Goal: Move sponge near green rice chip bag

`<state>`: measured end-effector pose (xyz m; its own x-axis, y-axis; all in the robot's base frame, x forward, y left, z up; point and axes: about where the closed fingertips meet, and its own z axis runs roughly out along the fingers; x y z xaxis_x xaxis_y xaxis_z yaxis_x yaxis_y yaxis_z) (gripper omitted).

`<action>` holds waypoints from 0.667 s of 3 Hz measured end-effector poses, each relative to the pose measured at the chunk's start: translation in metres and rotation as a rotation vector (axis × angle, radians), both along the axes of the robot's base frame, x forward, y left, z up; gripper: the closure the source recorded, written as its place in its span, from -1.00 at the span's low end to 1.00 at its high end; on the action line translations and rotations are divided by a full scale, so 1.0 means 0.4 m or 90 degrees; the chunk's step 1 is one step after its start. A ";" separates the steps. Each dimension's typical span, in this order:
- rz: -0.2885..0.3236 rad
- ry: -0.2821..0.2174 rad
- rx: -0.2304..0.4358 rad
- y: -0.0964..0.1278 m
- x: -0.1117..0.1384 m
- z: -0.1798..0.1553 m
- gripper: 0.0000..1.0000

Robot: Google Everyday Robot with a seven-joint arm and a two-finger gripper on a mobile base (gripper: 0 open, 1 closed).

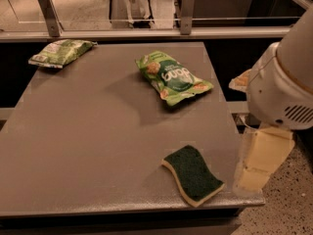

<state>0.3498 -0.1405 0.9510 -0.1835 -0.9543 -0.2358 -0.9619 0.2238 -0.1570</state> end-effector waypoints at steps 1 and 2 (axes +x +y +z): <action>0.022 0.027 0.013 0.083 -0.062 -0.090 -1.00; 0.028 0.033 0.032 0.124 -0.094 -0.192 -1.00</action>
Offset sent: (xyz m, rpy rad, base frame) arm -0.0472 0.0615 -0.1235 0.0922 0.0880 0.0530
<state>0.3122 -0.0909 0.8741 -0.1547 -0.9489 -0.2752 -0.9776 0.1872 -0.0959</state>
